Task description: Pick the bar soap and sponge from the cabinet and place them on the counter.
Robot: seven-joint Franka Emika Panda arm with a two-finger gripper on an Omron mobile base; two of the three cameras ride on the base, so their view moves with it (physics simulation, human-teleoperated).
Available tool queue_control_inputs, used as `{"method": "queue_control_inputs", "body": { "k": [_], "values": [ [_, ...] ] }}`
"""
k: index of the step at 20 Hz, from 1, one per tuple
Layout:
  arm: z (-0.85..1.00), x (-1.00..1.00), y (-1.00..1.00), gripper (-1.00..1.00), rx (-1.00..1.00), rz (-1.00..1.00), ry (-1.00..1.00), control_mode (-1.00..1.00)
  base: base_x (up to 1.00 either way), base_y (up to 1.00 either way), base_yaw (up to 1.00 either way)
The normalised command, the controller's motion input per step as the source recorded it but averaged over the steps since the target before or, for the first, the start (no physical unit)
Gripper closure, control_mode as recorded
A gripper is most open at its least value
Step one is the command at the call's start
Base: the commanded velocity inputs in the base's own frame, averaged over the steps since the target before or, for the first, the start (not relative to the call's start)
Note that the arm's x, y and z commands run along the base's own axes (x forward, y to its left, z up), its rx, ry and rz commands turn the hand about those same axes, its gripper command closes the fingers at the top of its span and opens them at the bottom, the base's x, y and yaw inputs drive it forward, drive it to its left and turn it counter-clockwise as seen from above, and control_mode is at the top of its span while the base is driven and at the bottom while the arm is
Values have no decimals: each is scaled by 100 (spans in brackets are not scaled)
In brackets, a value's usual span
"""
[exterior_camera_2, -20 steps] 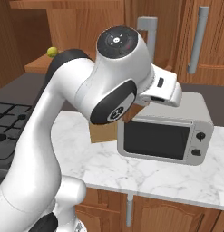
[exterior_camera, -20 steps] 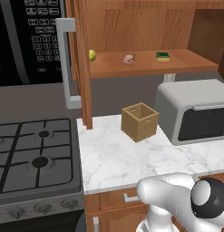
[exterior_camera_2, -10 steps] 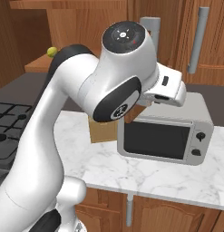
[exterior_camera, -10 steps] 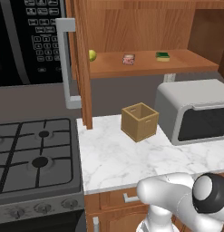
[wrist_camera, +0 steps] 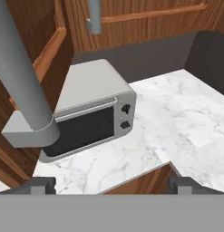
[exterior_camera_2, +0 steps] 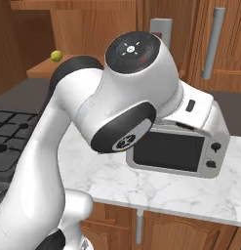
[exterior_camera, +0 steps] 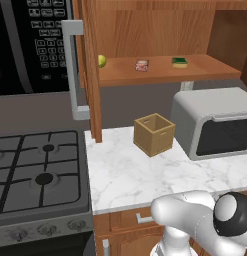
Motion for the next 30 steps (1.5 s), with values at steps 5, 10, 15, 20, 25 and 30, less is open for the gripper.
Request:
{"method": "queue_control_inputs", "body": {
  "k": [5,10,15,20,25,30],
  "values": [
    [-2,-88,6,-100,-4,-15,0,-100,0,0,0],
    [-2,-47,61,-100,-12,-12,8,-100,0,0,0],
    [-7,-22,72,-100,-12,-13,15,-100,0,0,0],
    [-11,-13,85,-100,-13,-9,17,-100,0,0,0],
    [-3,5,96,-100,-17,-2,26,-100,0,0,0],
    [13,33,79,-100,-20,-1,29,-100,0,0,0]
  ]
}}
